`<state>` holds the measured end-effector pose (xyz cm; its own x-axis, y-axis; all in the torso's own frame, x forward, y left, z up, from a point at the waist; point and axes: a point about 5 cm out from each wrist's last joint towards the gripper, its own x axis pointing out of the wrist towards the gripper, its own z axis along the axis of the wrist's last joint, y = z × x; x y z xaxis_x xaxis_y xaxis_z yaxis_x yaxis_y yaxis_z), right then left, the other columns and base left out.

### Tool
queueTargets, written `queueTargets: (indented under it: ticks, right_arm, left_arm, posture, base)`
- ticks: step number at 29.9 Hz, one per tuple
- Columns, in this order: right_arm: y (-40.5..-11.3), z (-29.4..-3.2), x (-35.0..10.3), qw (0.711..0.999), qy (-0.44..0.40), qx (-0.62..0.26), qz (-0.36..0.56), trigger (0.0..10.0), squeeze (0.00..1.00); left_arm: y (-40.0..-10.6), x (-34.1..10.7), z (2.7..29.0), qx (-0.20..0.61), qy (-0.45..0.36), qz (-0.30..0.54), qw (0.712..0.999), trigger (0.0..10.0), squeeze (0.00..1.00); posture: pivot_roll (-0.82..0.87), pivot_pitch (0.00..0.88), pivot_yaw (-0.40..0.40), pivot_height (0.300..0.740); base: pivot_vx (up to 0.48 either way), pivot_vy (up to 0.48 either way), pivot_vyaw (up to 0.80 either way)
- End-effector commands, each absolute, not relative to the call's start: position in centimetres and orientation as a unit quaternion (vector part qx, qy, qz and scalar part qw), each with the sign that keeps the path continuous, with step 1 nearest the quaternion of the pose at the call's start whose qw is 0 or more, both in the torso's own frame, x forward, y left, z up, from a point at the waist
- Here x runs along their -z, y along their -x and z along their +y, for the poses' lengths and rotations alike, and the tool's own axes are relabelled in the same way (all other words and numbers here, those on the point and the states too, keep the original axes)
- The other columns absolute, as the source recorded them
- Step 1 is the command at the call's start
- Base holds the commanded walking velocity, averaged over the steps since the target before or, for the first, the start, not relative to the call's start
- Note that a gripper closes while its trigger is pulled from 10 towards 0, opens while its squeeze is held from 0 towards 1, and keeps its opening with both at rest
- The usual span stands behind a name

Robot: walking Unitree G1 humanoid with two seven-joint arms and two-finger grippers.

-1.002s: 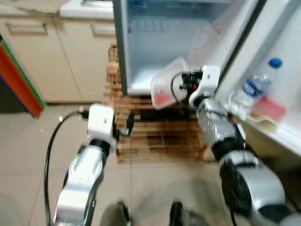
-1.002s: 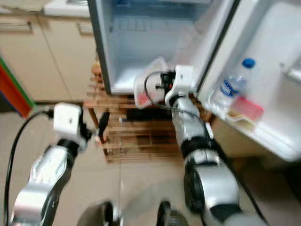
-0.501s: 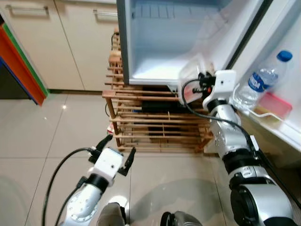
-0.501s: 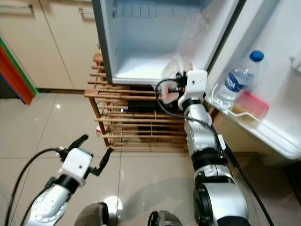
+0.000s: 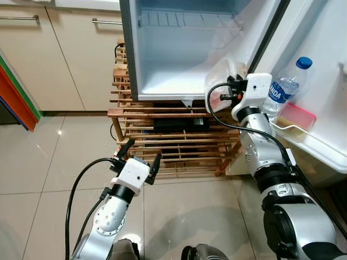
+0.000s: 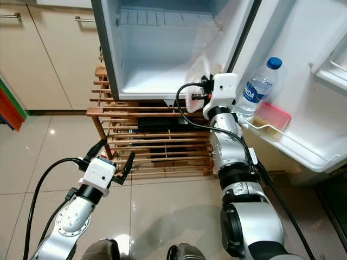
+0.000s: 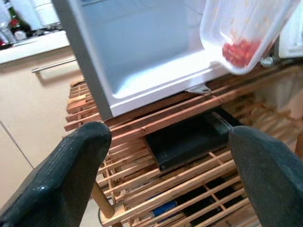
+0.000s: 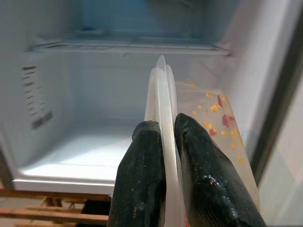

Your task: Restocking fridge

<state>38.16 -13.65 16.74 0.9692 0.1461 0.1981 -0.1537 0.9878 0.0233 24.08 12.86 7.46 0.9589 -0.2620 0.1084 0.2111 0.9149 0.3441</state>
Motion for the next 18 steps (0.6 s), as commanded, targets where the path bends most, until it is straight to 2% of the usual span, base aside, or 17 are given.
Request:
queueTargets:
  ticks: [1, 15, 18]
  right_arm:
    - [-38.4, -13.5, -17.4, 0.99, -0.028, -0.079, -0.111, 0.0, 0.0]
    - [-38.4, -12.9, -16.6, 0.99, -0.054, -0.095, -0.088, 0.0, 0.0]
    - [-38.5, -12.9, -16.5, 0.99, -0.056, -0.094, -0.086, 0.0, 0.0]
  left_arm:
    - [-24.0, -7.6, 12.6, 0.116, -0.155, -0.083, 0.978, 10.0, 0.0]
    - [-24.1, -7.5, 12.2, 0.121, -0.152, -0.079, 0.978, 10.0, 0.0]
    - [-24.3, -7.5, 11.6, 0.14, -0.166, -0.073, 0.973, 10.0, 0.0]
  posture:
    - [0.06, 0.071, -0.12, 0.74]
    - [0.05, 0.077, -0.119, 0.74]
    - [0.05, 0.077, -0.12, 0.74]
  base:
    - [0.244, 0.292, 0.0]
    - [0.281, 0.385, 0.0]
    - [0.44, 0.0, 0.0]
